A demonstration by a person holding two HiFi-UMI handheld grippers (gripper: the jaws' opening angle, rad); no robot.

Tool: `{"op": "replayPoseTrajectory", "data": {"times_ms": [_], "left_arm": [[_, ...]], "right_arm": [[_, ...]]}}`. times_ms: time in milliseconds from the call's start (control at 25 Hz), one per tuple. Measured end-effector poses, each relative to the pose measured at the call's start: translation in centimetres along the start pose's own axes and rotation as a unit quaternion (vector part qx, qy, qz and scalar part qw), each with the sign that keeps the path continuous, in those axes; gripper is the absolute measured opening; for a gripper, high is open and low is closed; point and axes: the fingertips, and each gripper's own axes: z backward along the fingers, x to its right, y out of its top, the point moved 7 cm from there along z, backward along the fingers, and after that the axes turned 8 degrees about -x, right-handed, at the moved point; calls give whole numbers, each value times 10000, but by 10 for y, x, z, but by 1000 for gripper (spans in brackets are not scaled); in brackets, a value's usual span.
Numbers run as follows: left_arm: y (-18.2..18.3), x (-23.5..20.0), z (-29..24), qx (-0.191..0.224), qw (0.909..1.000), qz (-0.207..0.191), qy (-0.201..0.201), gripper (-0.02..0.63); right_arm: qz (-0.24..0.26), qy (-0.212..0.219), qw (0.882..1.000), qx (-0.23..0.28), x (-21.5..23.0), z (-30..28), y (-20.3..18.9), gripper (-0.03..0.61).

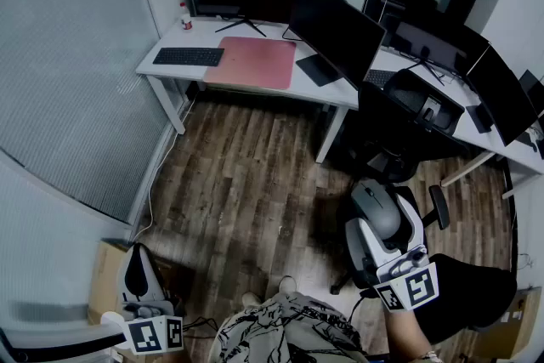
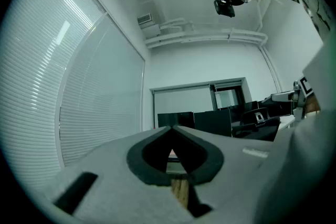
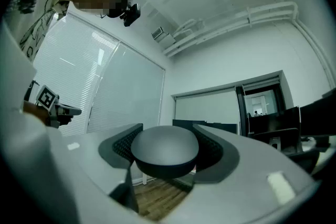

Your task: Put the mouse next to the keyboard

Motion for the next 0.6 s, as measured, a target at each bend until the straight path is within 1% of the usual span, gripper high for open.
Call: {"op": "replayPoseTrajectory", "data": {"times_ms": [600], "left_arm": [[1,16,-3,-50,10000,-23,-31,-11]], "right_arm": [[-26,71,9999,79,6,0,1,307]]}}
